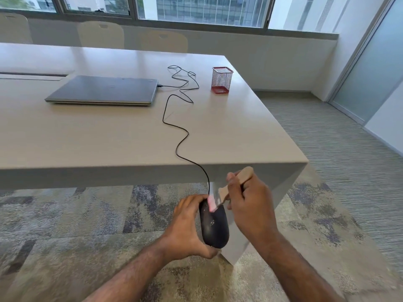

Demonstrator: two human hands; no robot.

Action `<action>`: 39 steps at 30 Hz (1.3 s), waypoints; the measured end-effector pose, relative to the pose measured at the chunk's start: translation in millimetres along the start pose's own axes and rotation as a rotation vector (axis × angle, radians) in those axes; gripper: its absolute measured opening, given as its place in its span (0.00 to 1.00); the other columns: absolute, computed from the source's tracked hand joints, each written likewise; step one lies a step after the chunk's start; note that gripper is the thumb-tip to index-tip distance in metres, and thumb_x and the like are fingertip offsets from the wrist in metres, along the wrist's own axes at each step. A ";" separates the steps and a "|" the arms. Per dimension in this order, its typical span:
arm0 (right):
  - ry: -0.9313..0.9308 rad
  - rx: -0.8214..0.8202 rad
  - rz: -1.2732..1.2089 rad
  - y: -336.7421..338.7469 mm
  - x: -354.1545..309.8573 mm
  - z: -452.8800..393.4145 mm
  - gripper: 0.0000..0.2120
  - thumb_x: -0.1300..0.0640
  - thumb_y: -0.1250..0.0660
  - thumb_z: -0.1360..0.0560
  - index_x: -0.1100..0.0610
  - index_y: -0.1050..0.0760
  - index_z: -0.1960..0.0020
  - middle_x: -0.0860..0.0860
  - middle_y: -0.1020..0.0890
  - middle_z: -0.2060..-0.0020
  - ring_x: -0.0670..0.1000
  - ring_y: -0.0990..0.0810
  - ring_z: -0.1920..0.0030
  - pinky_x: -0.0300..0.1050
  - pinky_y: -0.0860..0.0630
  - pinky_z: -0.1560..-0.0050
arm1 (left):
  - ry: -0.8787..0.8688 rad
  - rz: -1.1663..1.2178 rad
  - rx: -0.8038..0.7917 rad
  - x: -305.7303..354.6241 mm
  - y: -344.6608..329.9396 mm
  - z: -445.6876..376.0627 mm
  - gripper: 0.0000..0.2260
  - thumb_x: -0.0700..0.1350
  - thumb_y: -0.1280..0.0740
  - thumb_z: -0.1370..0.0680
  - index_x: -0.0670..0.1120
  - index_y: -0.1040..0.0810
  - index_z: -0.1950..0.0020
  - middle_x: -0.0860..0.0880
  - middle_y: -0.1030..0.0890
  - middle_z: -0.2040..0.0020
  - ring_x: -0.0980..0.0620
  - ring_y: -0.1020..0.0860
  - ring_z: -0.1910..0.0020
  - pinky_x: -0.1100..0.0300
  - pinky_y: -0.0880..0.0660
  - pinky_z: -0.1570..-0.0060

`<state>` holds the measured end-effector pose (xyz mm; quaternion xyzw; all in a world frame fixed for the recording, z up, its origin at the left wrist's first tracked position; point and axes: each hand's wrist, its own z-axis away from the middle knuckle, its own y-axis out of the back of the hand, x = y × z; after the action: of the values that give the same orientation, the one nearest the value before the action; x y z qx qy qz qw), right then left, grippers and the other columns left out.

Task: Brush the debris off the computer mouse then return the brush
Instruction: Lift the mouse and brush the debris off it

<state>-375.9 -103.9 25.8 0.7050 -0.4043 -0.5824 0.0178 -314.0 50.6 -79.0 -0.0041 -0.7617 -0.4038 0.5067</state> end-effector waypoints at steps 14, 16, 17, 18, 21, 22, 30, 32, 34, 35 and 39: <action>-0.036 0.070 -0.091 4.5 -2.0 0.2 0.14 0.47 0.38 0.19 0.55 0.26 0.59 0.54 0.19 0.71 0.56 0.19 0.69 0.57 0.21 0.67 | -0.017 0.001 -0.006 10.0 3.3 -1.2 0.49 0.59 0.19 0.46 0.55 0.34 0.28 0.63 0.33 0.36 0.59 0.34 0.33 0.66 0.35 0.36; -0.071 0.084 -0.104 7.1 1.7 -5.1 0.13 0.48 0.38 0.18 0.54 0.26 0.59 0.54 0.19 0.71 0.56 0.18 0.70 0.58 0.20 0.67 | -0.019 0.002 -0.010 10.2 2.8 -0.7 0.50 0.59 0.19 0.47 0.56 0.35 0.28 0.65 0.35 0.36 0.61 0.36 0.32 0.69 0.37 0.36; -0.088 0.080 -0.109 7.7 3.4 -6.3 0.13 0.49 0.38 0.18 0.54 0.26 0.59 0.55 0.19 0.71 0.57 0.18 0.70 0.59 0.20 0.68 | -0.019 0.004 -0.013 10.0 2.5 -0.5 0.50 0.59 0.20 0.47 0.56 0.36 0.27 0.67 0.36 0.36 0.62 0.36 0.32 0.69 0.38 0.36; -0.096 0.071 -0.101 7.8 5.2 -6.7 0.13 0.49 0.38 0.18 0.54 0.26 0.59 0.56 0.18 0.70 0.57 0.18 0.70 0.59 0.20 0.68 | -0.017 0.007 -0.015 9.9 2.4 -0.4 0.51 0.60 0.20 0.47 0.57 0.37 0.27 0.68 0.37 0.35 0.62 0.37 0.31 0.70 0.39 0.35; -0.079 0.040 -0.025 7.5 8.7 -5.5 0.15 0.48 0.39 0.18 0.56 0.27 0.59 0.56 0.18 0.69 0.59 0.18 0.69 0.59 0.20 0.67 | -0.003 0.006 -0.021 9.9 2.5 -0.1 0.52 0.60 0.20 0.47 0.58 0.38 0.26 0.69 0.39 0.35 0.63 0.38 0.31 0.70 0.40 0.33; -0.071 0.034 -0.011 7.4 8.7 -5.3 0.15 0.48 0.39 0.18 0.56 0.26 0.58 0.56 0.18 0.69 0.58 0.18 0.69 0.59 0.20 0.67 | -0.002 0.005 -0.021 9.7 2.3 0.2 0.52 0.60 0.20 0.47 0.58 0.38 0.26 0.70 0.39 0.35 0.63 0.38 0.31 0.70 0.40 0.34; 0.008 0.018 -0.001 0.6 3.9 -0.9 0.15 0.47 0.39 0.18 0.55 0.27 0.59 0.54 0.19 0.70 0.56 0.18 0.69 0.56 0.21 0.67 | -0.011 -0.022 -0.022 12.8 2.7 1.1 0.51 0.61 0.20 0.47 0.55 0.36 0.27 0.68 0.37 0.35 0.62 0.37 0.32 0.66 0.37 0.32; 0.029 0.033 -0.029 -1.0 4.6 -1.4 0.15 0.48 0.38 0.18 0.57 0.26 0.58 0.55 0.19 0.70 0.57 0.18 0.69 0.57 0.21 0.67 | -0.011 -0.025 -0.029 13.0 2.4 1.7 0.51 0.61 0.20 0.47 0.56 0.38 0.27 0.70 0.39 0.36 0.65 0.39 0.32 0.69 0.38 0.34; 0.050 0.055 -0.064 -1.9 5.0 -1.6 0.14 0.49 0.38 0.18 0.57 0.25 0.58 0.55 0.19 0.70 0.58 0.19 0.68 0.58 0.21 0.68 | -0.006 -0.017 -0.034 12.6 1.9 2.1 0.52 0.61 0.20 0.47 0.57 0.39 0.26 0.72 0.41 0.35 0.66 0.40 0.32 0.70 0.39 0.34; 0.058 0.075 -0.081 -1.6 5.2 -1.7 0.13 0.50 0.37 0.18 0.55 0.25 0.58 0.55 0.19 0.70 0.57 0.19 0.68 0.58 0.21 0.68 | 0.001 -0.011 -0.035 12.4 1.9 2.0 0.53 0.61 0.20 0.47 0.57 0.39 0.26 0.73 0.41 0.35 0.67 0.40 0.32 0.71 0.40 0.34; 0.093 0.130 -0.096 1.4 6.3 -2.8 0.12 0.50 0.37 0.18 0.53 0.26 0.58 0.53 0.20 0.71 0.56 0.20 0.70 0.58 0.21 0.69 | 0.020 0.001 -0.029 11.1 2.7 1.3 0.54 0.61 0.20 0.47 0.54 0.38 0.25 0.73 0.41 0.35 0.67 0.40 0.31 0.72 0.41 0.34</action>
<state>-374.3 -109.8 22.3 0.7494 -0.4059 -0.5218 -0.0373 -319.3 48.8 -69.0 -0.0078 -0.7508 -0.4147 0.5141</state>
